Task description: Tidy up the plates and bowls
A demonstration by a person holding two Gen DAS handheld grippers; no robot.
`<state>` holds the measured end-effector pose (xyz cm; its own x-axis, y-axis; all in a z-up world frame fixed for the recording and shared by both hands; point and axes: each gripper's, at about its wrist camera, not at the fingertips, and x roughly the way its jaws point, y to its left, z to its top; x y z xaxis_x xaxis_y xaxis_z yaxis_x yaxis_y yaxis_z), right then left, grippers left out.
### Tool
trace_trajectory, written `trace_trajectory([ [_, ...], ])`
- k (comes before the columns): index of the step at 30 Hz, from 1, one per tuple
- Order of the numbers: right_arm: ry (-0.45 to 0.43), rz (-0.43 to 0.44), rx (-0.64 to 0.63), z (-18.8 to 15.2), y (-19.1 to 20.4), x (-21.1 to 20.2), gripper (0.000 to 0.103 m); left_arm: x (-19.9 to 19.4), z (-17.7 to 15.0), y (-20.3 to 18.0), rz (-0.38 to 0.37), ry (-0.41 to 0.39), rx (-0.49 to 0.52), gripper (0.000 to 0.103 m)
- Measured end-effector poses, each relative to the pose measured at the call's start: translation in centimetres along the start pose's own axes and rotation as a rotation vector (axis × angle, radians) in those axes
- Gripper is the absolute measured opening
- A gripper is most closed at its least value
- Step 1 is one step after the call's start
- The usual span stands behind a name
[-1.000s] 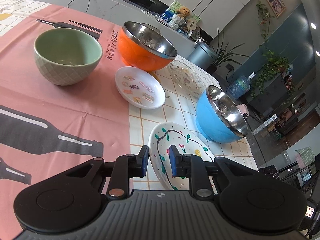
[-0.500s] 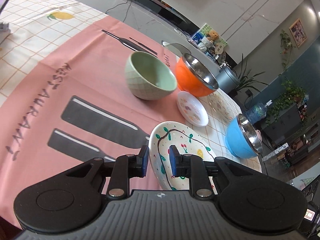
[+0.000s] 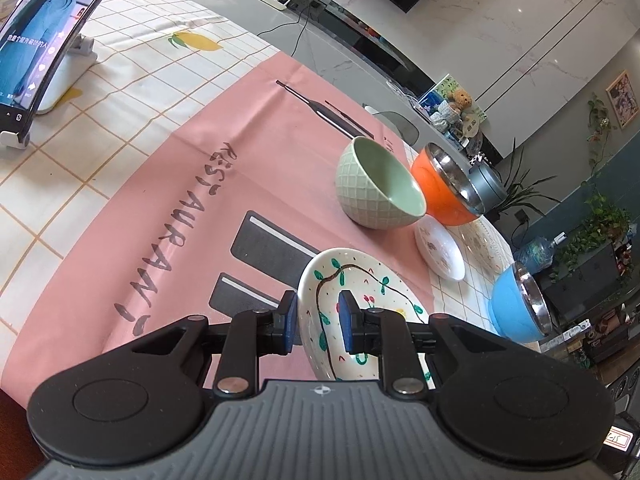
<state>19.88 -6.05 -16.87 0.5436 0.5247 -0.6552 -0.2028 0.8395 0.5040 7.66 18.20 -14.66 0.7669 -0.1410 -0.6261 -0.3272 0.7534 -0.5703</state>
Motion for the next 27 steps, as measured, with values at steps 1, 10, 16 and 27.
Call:
trace_trajectory([
  [1, 0.005, -0.003, 0.000, 0.0, 0.0, 0.0, 0.009, 0.1, -0.1, 0.2, 0.005, 0.005, -0.002, 0.024],
  [10, 0.023, -0.006, 0.000, -0.4, -0.1, 0.8, 0.009, 0.4, -0.4, 1.0, 0.025, 0.007, -0.008, 0.020],
  [16, 0.020, -0.015, -0.018, -0.1, 0.5, 1.2, 0.009, 0.8, 0.1, 0.2, 0.067, 0.001, 0.024, 0.020],
  [27, -0.008, -0.020, -0.077, -0.1, 1.2, 0.3, 0.043, -0.5, 0.6, -1.3, 0.119, -0.056, 0.088, 0.039],
])
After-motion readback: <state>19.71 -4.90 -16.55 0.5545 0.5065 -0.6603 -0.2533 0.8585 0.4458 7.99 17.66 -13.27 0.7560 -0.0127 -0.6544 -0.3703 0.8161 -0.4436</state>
